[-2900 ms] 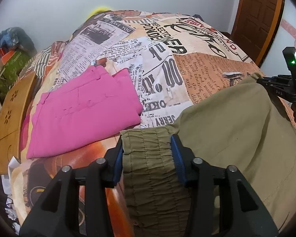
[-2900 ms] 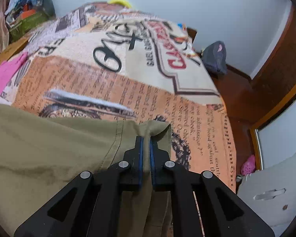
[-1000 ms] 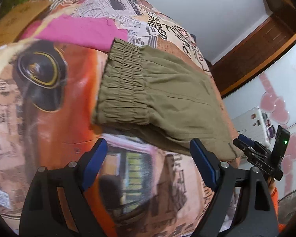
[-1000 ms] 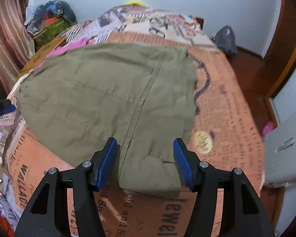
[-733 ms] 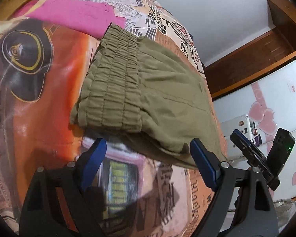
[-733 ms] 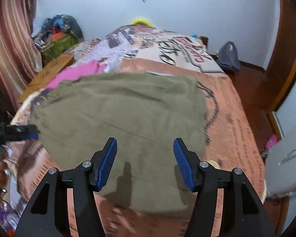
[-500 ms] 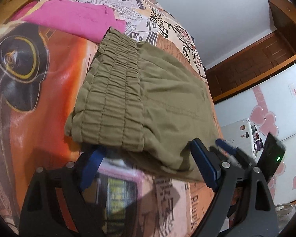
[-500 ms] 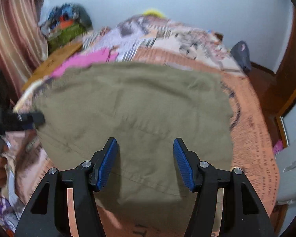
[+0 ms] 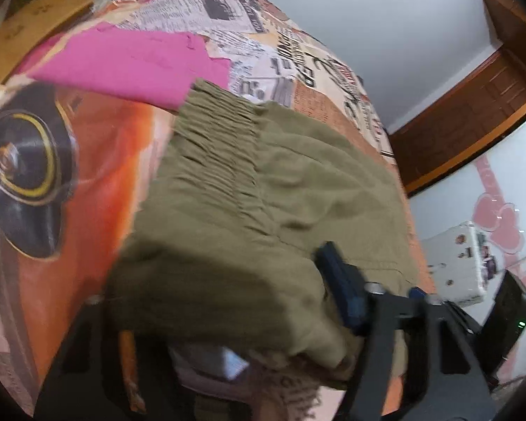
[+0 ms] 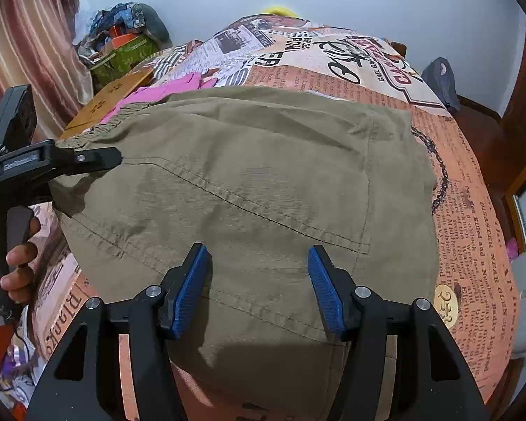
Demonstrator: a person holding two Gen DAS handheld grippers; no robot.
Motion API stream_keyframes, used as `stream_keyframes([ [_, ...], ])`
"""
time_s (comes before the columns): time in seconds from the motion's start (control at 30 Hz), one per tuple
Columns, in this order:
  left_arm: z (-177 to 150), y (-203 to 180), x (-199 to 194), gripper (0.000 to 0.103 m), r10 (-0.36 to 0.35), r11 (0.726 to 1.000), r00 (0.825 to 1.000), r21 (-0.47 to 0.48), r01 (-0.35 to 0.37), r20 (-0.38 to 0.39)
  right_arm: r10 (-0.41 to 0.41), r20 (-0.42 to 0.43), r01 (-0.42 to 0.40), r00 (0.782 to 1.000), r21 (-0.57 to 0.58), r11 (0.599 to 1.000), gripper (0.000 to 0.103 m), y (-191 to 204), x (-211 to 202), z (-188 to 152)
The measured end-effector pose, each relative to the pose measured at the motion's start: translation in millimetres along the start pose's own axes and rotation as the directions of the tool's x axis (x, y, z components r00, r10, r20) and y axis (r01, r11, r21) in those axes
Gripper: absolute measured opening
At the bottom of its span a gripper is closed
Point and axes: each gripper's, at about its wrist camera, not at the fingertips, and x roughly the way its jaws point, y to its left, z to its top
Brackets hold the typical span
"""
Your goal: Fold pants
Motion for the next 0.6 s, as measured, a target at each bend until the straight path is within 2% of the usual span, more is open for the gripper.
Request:
stream_keyframes([
  [0.03, 0.3, 0.9, -1.0, 0.048, 0.004, 1.0, 1.0, 0.007, -0.004, 0.002, 0.0, 0.0, 0.0, 1.0, 0.002, 1.0, 0.056, -0.3, 0.2, 0.3],
  [0.13, 0.5, 1.9, -6.1, 0.043, -0.005, 0.999, 1.0, 0.038, 0.004, 0.027, 0.003, 0.001, -0.003, 1.0, 0.006, 1.0, 0.056, 0.2, -0.4, 0.5],
  [0.33, -12.1, -19.2, -27.9, 0.039, 0.091, 0.976, 0.99, 0.188, -0.11, 0.105, 0.0, -0.004, 0.0, 1.0, -0.002, 1.0, 0.057, 1.1, -1.8, 1.9],
  [0.47, -19.3, -33.4, -51.4, 0.039, 0.137, 0.953, 0.978, 0.249, -0.174, 0.16, 0.011, -0.005, -0.011, 1.0, 0.005, 1.0, 0.059, 0.8, -2.1, 3.8],
  [0.6, -27.2, -47.2, -75.2, 0.038, 0.193, 0.911, 0.952, 0.316, -0.264, 0.239, 0.032, 0.005, -0.032, 0.999, 0.009, 0.999, 0.059, 6.1, -8.3, 14.7],
])
